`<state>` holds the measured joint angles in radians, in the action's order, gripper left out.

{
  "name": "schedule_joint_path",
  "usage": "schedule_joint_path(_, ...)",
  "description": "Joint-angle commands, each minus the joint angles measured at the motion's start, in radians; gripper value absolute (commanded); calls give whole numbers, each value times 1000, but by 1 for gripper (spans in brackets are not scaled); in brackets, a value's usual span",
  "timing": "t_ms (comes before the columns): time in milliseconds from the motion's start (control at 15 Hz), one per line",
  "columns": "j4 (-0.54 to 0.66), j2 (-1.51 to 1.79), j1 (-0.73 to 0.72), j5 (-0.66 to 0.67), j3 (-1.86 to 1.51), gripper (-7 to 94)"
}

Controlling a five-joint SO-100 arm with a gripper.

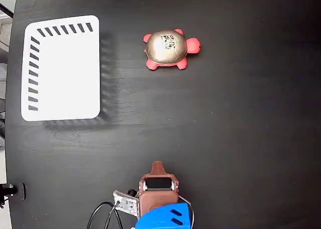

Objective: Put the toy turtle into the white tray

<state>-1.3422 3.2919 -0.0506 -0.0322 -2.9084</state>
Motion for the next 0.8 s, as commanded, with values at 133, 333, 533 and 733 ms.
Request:
schedule_joint_path(133,-8,71,-12,-15,9,0)
schedule_joint_path(333,141,-166,-6,15,92,0)
schedule_joint_path(533,247,-491,2,60,316,0)
schedule_joint_path(733,239,-845,43,92,647,0)
